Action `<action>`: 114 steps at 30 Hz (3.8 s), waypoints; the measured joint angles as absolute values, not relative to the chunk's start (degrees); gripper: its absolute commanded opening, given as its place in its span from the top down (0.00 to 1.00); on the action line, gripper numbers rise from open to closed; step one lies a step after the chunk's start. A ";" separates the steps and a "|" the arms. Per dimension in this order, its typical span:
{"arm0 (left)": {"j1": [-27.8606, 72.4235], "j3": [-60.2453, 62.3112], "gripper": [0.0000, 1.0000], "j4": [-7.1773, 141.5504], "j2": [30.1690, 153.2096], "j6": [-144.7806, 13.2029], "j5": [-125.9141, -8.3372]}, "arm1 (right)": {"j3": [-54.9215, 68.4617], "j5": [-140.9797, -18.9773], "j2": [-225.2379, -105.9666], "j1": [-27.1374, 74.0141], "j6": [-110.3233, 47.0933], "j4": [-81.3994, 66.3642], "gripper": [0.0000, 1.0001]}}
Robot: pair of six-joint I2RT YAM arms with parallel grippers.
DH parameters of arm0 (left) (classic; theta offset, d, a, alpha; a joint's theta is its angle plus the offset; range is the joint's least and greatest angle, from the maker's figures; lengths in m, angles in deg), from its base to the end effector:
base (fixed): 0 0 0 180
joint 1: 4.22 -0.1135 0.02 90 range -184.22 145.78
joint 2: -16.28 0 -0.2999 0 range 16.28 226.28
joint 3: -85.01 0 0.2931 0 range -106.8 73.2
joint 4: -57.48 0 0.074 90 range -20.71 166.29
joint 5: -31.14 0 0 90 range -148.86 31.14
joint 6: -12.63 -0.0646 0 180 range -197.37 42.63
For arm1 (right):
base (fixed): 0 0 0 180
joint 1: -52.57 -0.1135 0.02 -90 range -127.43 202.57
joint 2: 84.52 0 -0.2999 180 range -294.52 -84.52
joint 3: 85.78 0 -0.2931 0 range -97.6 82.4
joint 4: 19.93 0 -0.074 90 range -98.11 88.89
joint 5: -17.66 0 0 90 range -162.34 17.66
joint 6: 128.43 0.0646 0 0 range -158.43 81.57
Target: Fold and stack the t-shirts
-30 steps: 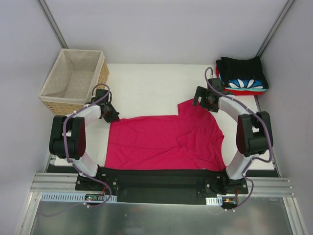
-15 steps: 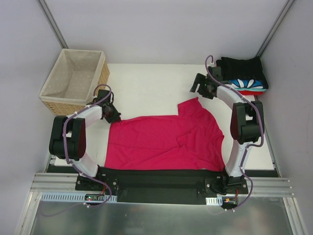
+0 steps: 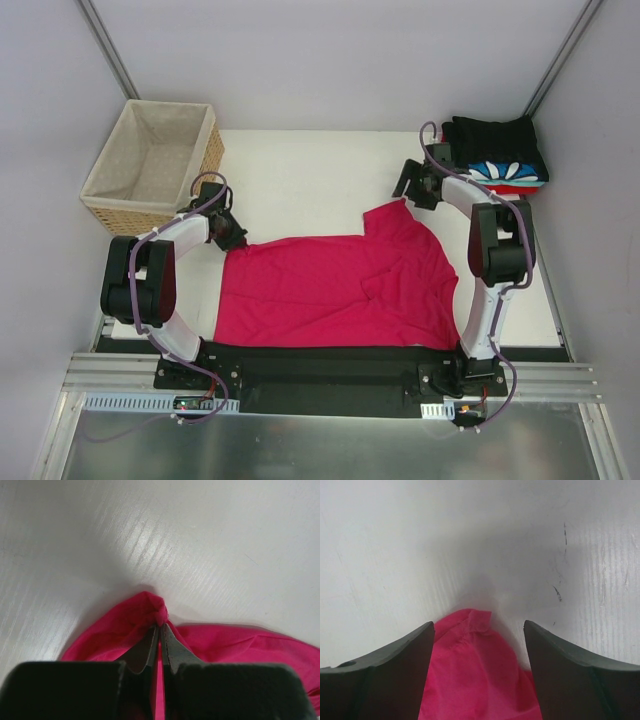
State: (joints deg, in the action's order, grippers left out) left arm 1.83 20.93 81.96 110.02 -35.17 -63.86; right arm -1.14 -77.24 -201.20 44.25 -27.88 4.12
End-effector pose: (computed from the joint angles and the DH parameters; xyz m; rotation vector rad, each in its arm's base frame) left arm 0.3726 -0.0452 0.1556 -0.7628 2.4542 -0.4423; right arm 0.5186 0.0814 0.1764 0.0045 2.3743 0.2599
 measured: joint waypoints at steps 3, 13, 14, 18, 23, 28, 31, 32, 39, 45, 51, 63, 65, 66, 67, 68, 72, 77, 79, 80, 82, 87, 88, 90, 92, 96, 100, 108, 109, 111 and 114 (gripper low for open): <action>1.83 20.78 1.00 82.07 110.02 -34.80 -63.88 | -1.14 -77.27 -201.73 44.34 -27.45 4.12 0.40; 1.83 20.60 1.00 82.09 110.24 -34.58 -63.86 | -1.21 -77.27 -203.72 44.51 -26.03 4.07 0.69; 1.83 20.60 1.00 82.07 110.30 -34.58 -63.86 | -1.30 -77.24 -203.85 44.51 -25.94 4.07 0.73; 1.83 20.60 1.00 82.07 110.32 -34.58 -63.84 | -1.87 -77.24 -204.42 44.51 -25.79 4.09 0.91; 1.83 20.54 1.00 82.09 110.32 -34.56 -63.84 | -1.91 -77.05 -204.59 44.51 -25.61 4.31 0.99; 1.74 20.34 1.00 82.26 110.32 -34.58 -63.88 | -1.45 -76.74 -203.65 44.51 -26.20 3.96 0.99; 1.69 19.77 1.00 82.77 110.32 -34.56 -64.23 | -0.82 -75.98 -200.83 44.51 -27.16 4.12 0.99; 1.69 19.53 1.00 82.98 110.32 -34.54 -64.45 | -0.82 -75.69 -199.57 44.51 -27.58 4.12 0.99; 1.83 17.13 1.00 83.75 110.39 -34.17 -67.07 | -0.82 -72.00 -188.66 44.51 -30.46 4.66 0.99; 3.68 16.21 1.00 83.70 111.92 -32.97 -68.71 | -0.44 -71.21 -184.75 44.51 -30.77 4.77 0.99; 5.24 14.75 1.00 84.19 112.86 -32.81 -69.10 | 0.74 -70.77 -184.57 44.51 -31.01 6.06 0.99; 5.13 11.05 1.00 83.86 111.70 -33.58 -67.25 | 7.84 -67.54 -172.81 44.55 -32.52 7.04 0.99; 4.95 11.88 1.00 83.95 110.26 -33.71 -66.92 | 9.94 -66.99 -170.36 44.58 -32.52 7.07 0.99; 4.69 12.54 1.00 84.12 109.21 -33.77 -66.77 | 11.40 -66.49 -168.94 44.58 -32.56 7.09 0.99; 4.49 13.19 1.00 84.21 108.27 -33.88 -66.42 | 12.65 -65.94 -167.81 44.58 -32.56 7.20 0.99; 4.27 13.81 1.00 84.21 107.52 -33.95 -66.18 | 13.76 -65.31 -166.95 44.58 -32.63 7.33 0.99; 2.68 17.04 1.00 84.56 104.47 -34.36 -64.95 | 16.93 -63.74 -165.95 44.58 -32.65 7.90 0.99; 1.65 19.62 1.00 85.06 102.37 -34.80 -63.05 | 20.69 -63.56 -165.93 44.55 -32.10 8.36 0.99; 1.67 19.95 1.00 85.13 102.02 -34.78 -62.72 | 22.29 -63.39 -165.75 44.55 -31.82 8.36 0.99; 1.67 20.06 1.00 85.04 101.97 -34.80 -62.68 | 23.10 -63.15 -165.53 44.55 -31.71 8.40 0.99; 1.67 20.32 1.00 85.02 101.97 -34.78 -62.68 | 24.76 -62.38 -164.49 44.55 -31.47 8.57 0.99; 1.67 20.73 1.00 85.06 101.95 -34.76 -62.72 | 28.47 -59.23 -158.34 44.53 -30.46 9.67 0.99; 1.67 20.78 1.00 85.04 101.91 -34.76 -62.72 | 28.67 -58.71 -157.38 44.53 -30.27 9.86 0.99; 1.67 21.39 1.00 84.93 101.45 -34.74 -62.74 | 28.97 -57.33 -155.37 44.45 -29.65 10.50 0.99; 1.67 22.44 1.00 84.84 100.53 -34.69 -62.77 | 29.43 -56.22 -153.95 44.36 -29.04 10.80 0.99; 1.67 25.39 1.00 85.02 97.58 -34.41 -62.77 | 31.58 -54.23 -152.11 44.05 -27.88 12.29 0.99; 1.67 28.43 1.00 84.99 94.17 -34.04 -62.77 | 33.96 -53.07 -151.04 43.57 -26.90 14.08 0.99; 1.67 34.66 1.00 85.45 85.08 -33.29 -62.53 | 40.01 -50.97 -145.78 41.78 -25.57 15.88 0.99; 1.67 34.96 1.00 85.72 84.29 -33.27 -62.46 | 40.47 -50.80 -145.19 41.54 -25.50 16.18 0.99; 1.67 35.60 1.00 85.87 82.87 -33.23 -62.39 | 41.39 -50.47 -144.18 41.12 -25.24 16.44 0.99; 1.67 36.52 1.00 86.07 81.23 -33.18 -62.44 | 42.50 -49.99 -143.22 40.58 -24.91 16.75 0.99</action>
State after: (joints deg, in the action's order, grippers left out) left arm 1.67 36.52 86.07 81.23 -33.18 -62.44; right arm 42.50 -49.99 -143.22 40.58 -24.91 16.75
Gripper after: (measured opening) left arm 0.007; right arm 0.022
